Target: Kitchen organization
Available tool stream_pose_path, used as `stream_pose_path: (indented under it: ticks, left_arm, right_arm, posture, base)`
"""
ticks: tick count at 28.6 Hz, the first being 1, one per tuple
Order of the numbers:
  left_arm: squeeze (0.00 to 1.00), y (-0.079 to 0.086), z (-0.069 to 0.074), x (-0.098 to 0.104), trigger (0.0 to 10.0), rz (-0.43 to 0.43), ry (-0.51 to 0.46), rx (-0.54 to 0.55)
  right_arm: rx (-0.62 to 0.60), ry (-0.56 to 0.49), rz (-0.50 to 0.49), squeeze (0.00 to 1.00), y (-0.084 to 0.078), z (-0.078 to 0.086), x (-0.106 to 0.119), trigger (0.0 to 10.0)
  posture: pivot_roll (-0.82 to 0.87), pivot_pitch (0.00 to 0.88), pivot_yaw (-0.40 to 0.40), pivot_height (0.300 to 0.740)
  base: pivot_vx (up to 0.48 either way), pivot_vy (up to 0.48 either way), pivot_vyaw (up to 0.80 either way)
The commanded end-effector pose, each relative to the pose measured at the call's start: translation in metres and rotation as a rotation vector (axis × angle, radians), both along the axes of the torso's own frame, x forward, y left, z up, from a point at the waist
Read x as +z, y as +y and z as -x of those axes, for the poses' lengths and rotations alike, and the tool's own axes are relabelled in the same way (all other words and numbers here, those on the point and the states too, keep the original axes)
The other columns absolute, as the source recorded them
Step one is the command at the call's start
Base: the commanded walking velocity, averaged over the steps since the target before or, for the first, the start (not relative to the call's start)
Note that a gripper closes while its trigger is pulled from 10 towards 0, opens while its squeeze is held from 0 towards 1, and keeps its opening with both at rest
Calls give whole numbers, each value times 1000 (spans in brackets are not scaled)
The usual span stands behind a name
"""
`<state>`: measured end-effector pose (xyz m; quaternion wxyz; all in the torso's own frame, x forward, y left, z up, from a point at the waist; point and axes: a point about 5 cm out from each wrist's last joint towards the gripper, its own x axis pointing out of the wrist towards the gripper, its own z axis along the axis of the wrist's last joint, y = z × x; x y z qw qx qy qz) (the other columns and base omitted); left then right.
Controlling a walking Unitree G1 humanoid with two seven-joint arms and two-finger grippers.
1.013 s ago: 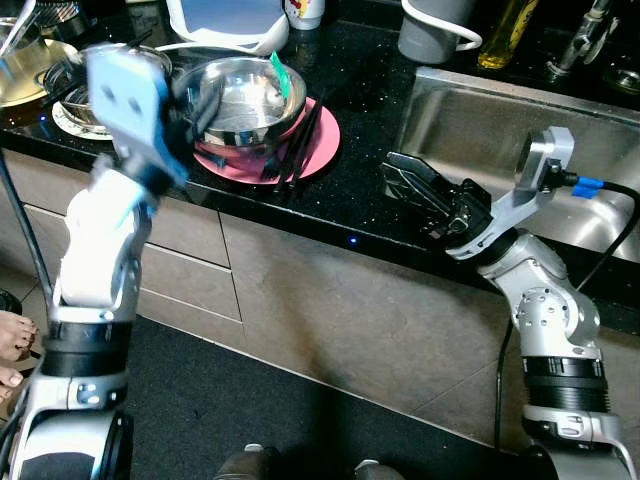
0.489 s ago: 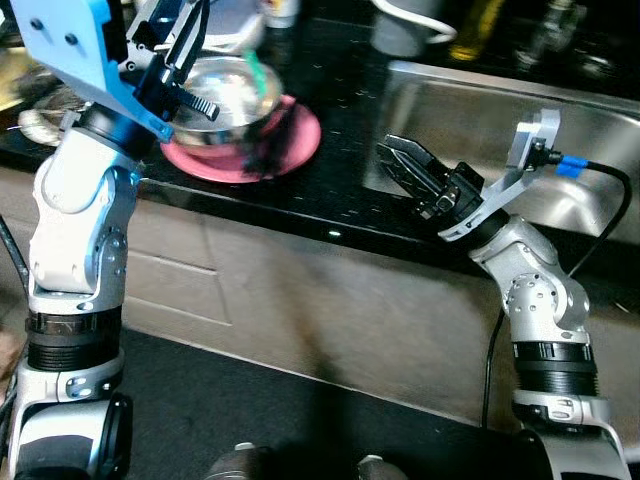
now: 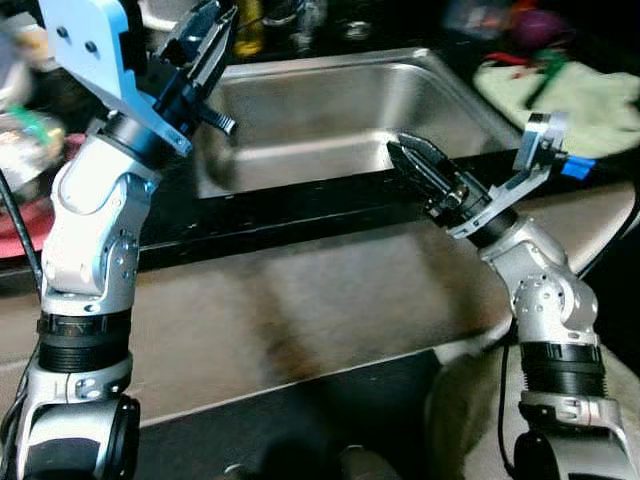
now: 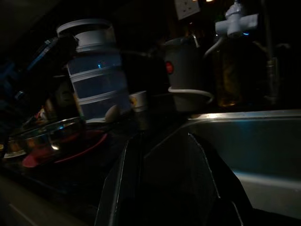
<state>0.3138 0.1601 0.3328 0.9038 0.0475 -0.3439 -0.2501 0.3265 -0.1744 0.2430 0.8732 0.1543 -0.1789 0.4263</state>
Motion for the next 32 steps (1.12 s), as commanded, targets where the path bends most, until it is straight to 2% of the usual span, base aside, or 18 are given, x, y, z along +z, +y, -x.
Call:
stream_pose_path:
  ticks: [1, 5, 11, 16, 18, 19, 23, 31, 32]
  left_arm:
    - [0, 6, -3, -3, 10000, -7, 13, 10]
    - [0, 11, -10, -10, 10000, -22, 42, 31]
    - [0, 27, -33, -26, 10000, -54, 121, 73]
    - [0, 28, -45, -32, 10000, -69, 150, 75]
    - [0, 28, -45, -32, 10000, -69, 150, 75]
    - [0, 28, -50, -34, 10000, -74, 163, 81]
    - [0, 26, -61, -37, 10000, -89, 185, 71]
    - [24, 9, -79, -41, 10000, -118, 250, -43]
    - [145, 6, -81, -42, 10000, -112, 268, -61]
  right_arm:
    - [-3, -8, 6, 0, 2, 0, 1, 10000]
    - [-7, -6, 11, 0, 2, 0, 0, 10000]
    - [-18, -8, 17, 0, 2, 1, 1, 10000]
    - [-18, -9, 17, 0, 2, 2, 2, 10000]
    - [-18, -9, 17, 0, 2, 2, 2, 10000]
    - [-17, -9, 19, 0, 2, 3, 2, 10000]
    - [-8, -8, 26, 0, 3, 7, 2, 10000]
    - [-2, -5, 32, 0, 2, 12, 4, 10000]
    - [-1, -5, 35, 0, 3, 12, 4, 10000]
  posture:
    - [-7, 128, -14, 740]
    - [-11, 134, -12, 740]
    - [-17, 145, -8, 740]
    - [-21, 152, -7, 740]
    - [-21, 152, -7, 740]
    - [-24, 158, -7, 740]
    - [-32, 174, -11, 740]
    - [-46, 197, -10, 740]
    - [-49, 202, -10, 740]
  base:
    - [0, 0, 0]
    - [0, 0, 0]
    - [0, 0, 0]
    - [0, 0, 0]
    - [0, 0, 0]
    - [0, 0, 0]
    - [0, 0, 0]
    - [0, 0, 0]
    - [0, 0, 0]
